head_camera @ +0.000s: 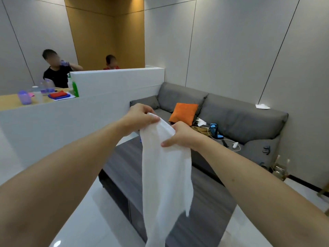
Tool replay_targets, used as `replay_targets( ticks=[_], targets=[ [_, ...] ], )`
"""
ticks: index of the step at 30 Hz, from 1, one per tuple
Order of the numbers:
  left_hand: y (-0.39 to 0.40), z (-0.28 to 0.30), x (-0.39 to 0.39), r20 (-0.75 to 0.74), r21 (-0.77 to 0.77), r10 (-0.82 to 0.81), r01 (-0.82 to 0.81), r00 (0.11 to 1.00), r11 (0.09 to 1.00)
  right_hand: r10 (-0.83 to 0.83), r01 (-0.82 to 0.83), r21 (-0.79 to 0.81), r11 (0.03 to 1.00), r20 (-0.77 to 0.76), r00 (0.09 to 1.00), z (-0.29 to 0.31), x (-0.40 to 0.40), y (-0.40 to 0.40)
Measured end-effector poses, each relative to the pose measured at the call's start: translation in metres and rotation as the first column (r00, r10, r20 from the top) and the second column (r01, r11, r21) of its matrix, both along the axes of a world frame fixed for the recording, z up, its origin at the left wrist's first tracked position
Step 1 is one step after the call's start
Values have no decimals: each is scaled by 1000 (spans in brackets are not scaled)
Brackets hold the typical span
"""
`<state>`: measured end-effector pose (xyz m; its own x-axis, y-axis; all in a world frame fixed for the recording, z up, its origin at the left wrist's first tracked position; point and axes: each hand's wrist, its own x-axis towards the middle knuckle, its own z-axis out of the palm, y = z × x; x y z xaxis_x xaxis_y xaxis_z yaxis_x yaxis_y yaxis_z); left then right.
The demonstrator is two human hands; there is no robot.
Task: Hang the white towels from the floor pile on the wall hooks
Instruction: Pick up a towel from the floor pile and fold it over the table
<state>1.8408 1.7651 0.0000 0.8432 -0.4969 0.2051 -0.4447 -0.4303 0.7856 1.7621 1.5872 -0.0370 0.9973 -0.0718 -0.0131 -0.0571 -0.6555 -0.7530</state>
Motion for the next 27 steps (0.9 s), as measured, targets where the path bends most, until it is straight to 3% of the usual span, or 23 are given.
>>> replay_targets(
  ticks=[8, 16, 19, 27],
  targets=[
    [-48, -10, 83, 117, -123, 324, -310, 939, 943, -79, 99, -376, 921, 68, 995, -23, 102, -106],
    [-74, -11, 112, 170, -201, 646, -616, 744, 762, 83, 75, -641, 763, 213, 973, -3, 184, -181],
    [-81, -12, 116, 193, -196, 729, -702, 656, 684, 137, 71, -665, 744, 255, 957, 6, 206, -201],
    [-70, -10, 139, 217, -177, 832, -818, 510, 548, 178, 14, -526, 851, 312, 933, 23, 277, -230]
  ],
)
